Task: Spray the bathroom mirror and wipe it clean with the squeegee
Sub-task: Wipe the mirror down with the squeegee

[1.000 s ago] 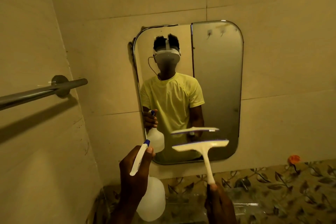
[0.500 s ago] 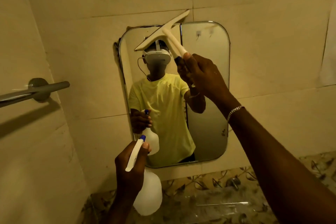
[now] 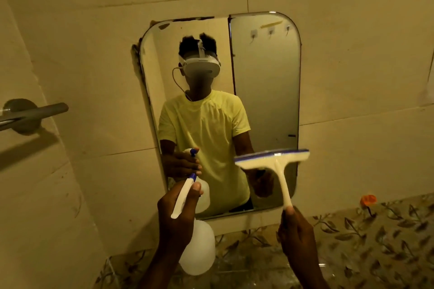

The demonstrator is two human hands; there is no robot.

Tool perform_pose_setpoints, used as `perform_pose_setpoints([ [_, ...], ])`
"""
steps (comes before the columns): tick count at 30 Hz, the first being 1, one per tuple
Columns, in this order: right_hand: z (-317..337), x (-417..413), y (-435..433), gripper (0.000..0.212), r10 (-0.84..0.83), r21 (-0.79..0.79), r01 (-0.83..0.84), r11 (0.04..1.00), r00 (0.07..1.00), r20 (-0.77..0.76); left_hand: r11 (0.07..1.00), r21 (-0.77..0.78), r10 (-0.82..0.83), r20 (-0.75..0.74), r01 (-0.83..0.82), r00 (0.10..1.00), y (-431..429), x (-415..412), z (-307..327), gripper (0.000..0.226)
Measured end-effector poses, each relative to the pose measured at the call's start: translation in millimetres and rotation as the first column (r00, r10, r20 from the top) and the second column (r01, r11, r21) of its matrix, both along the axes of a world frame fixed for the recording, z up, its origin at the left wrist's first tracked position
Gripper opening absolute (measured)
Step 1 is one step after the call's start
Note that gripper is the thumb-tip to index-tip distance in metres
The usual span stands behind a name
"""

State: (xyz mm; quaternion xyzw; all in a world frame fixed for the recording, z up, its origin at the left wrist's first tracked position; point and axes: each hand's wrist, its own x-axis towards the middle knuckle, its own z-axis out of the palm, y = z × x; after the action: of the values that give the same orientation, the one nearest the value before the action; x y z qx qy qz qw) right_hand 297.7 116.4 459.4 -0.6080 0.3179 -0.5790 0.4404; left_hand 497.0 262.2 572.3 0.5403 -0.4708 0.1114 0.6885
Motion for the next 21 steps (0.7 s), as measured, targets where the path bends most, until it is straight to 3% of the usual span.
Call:
perform_pose_setpoints([
  [3,-51.0,-8.6,6.3,0.063,-0.03,0.176,0.035,0.984,0.999,-0.029,1.0,0.001,-0.004,-0.001,0.004,1.0,-1.8,-2.8,5.8,0.021],
  [5,-72.3,-14.1,11.5,0.052,-0.051,0.262,0.063,0.963,0.997,-0.051,1.0,-0.007,-0.013,-0.009,0.013,1.0,-3.0,-4.1,7.0,0.02],
  [9,-84.6,-25.2,27.2,0.047,-0.068,0.3,0.1,0.949,0.991,-0.114,1.0,-0.026,-0.016,-0.012,0.016,1.0,-4.9,-8.7,9.8,0.046],
  [13,-73.3,-35.3,41.1,0.046,-0.028,0.357,0.058,0.932,0.996,-0.09,1.0,-0.028,0.007,0.003,-0.007,1.0,1.2,-13.9,19.3,0.05],
  [16,-28.9,-34.7,43.1,0.048,-0.008,0.382,-0.009,0.924,0.999,0.044,0.999,-0.033,0.029,0.032,-0.028,0.999,9.7,-11.3,27.4,0.05],
  [19,59.3,-31.4,42.8,0.063,0.108,0.228,-0.147,0.963,0.979,0.174,0.997,-0.052,0.059,0.059,-0.056,0.997,18.9,-7.4,36.9,0.051],
  [21,127.0,-25.5,39.3,0.061,0.192,0.123,-0.237,0.964,0.934,0.301,0.995,-0.065,0.08,0.072,-0.075,0.994,25.2,-4.4,43.9,0.054],
])
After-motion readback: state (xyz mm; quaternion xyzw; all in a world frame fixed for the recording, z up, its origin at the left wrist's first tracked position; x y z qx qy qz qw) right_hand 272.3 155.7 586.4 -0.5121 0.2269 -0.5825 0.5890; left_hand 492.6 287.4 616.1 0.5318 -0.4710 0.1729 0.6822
